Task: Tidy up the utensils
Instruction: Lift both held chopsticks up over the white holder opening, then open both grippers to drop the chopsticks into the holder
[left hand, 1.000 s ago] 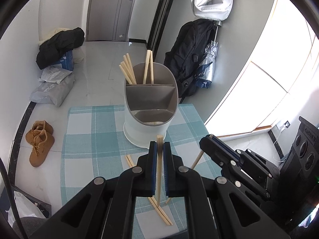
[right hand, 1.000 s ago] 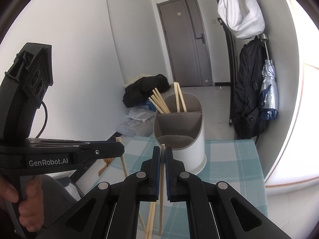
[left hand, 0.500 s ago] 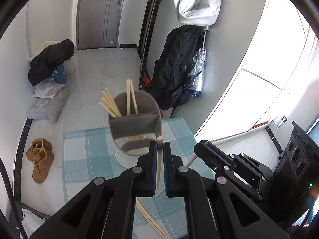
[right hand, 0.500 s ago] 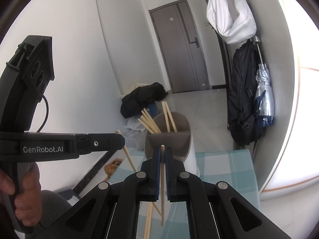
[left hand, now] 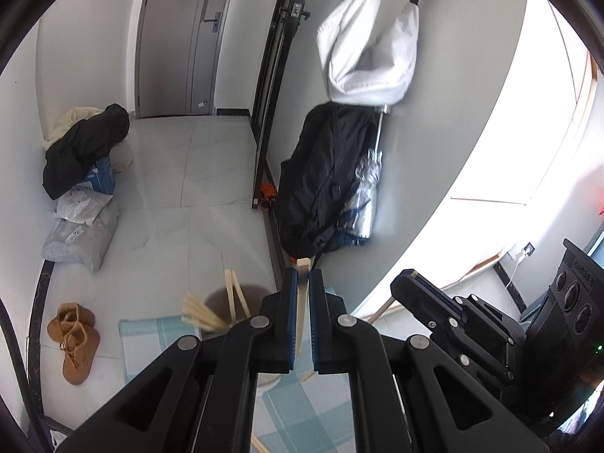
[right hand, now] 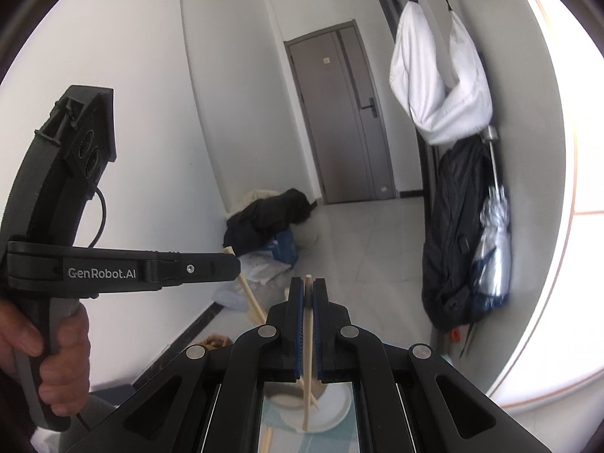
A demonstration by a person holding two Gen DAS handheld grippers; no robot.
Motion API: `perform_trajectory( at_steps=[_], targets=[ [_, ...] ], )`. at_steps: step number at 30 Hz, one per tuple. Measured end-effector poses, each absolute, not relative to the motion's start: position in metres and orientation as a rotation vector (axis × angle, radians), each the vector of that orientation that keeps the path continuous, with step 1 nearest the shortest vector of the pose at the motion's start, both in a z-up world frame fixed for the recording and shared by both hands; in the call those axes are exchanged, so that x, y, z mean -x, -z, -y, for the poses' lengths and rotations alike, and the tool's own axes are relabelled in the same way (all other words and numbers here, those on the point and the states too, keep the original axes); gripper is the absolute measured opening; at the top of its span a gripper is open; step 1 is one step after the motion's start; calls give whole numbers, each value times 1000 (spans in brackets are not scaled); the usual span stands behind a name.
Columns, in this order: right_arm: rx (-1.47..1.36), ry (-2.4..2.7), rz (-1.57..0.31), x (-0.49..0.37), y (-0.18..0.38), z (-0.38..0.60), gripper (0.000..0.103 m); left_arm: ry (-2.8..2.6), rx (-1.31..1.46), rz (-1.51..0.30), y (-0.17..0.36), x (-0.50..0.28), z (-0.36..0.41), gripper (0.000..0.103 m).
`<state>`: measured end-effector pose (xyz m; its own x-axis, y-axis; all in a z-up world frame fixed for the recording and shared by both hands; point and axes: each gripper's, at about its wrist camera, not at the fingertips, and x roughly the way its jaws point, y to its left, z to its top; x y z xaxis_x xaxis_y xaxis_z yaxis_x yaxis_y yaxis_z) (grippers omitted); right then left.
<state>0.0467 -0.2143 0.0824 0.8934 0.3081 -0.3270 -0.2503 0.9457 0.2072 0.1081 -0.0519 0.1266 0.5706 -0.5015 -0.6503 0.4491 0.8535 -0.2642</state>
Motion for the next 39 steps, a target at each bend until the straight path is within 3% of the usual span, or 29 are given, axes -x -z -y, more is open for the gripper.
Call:
perform_trajectory(
  at_steps=[16,39],
  targets=[
    [-48,-334,-330,-135,-119,194,4,517,132,-809,-119,-172,20,2],
    [47,-392,-530,-174,-48,160,7,531,169,-911,-65,-185,0,4]
  ],
)
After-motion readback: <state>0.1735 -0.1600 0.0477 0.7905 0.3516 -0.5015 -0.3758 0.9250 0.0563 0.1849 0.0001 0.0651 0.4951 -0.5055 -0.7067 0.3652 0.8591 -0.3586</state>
